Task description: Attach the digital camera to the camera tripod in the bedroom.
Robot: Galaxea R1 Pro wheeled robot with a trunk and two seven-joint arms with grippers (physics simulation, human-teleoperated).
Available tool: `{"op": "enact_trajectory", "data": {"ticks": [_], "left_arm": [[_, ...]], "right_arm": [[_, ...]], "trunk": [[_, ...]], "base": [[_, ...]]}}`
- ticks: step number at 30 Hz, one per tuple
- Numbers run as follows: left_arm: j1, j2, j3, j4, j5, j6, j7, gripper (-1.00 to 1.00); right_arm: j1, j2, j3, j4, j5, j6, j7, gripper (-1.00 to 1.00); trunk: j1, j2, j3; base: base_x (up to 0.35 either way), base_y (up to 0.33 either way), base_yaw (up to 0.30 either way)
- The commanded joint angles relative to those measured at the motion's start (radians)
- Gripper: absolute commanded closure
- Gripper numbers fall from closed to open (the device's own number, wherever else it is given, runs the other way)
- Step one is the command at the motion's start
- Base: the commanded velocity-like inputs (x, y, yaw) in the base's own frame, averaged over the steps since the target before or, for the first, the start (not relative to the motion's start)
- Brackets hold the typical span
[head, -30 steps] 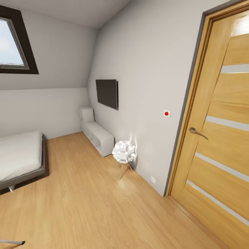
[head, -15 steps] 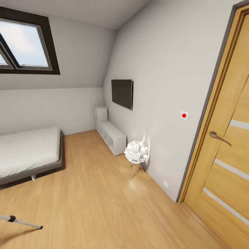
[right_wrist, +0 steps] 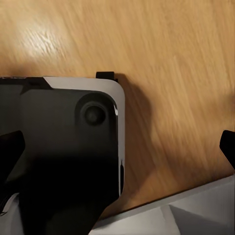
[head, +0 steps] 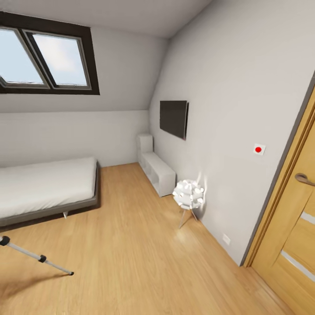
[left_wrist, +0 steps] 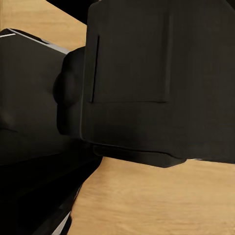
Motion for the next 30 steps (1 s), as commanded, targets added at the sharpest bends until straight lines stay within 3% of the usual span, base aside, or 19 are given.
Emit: {"op": "enact_trajectory", "data": {"ticks": [1, 21, 24, 30], "left_arm": [[0.000, 0.000, -0.006, 0.001, 0.005, -0.003, 0.000, 1.00], [0.000, 0.002, -0.005, 0.001, 0.010, -0.002, 0.000, 1.00], [0.000, 0.002, -0.005, 0.001, 0.024, -0.002, 0.000, 1.00], [0.000, 0.002, -0.005, 0.001, 0.100, -0.002, 0.000, 1.00]], "right_arm": [[-0.001, 0.000, -0.009, 0.002, 0.010, -0.001, 0.002, -1.00], [-0.001, -0.002, -0.008, 0.002, 0.011, 0.001, 0.003, -1.00], [-0.001, -0.003, -0.007, 0.002, 0.011, 0.000, 0.004, -1.00], [-0.001, -0.006, -0.007, 0.002, 0.012, 0.001, 0.005, -1.00]], "trunk": [[0.000, -0.001, 0.000], [0.000, -0.001, 0.000], [0.000, -0.001, 0.000], [0.000, -0.001, 0.000]], "base": [[0.000, 0.000, 0.274], [0.000, 0.000, 0.274], [0.000, 0.000, 0.274], [0.000, 0.000, 0.274]]}}
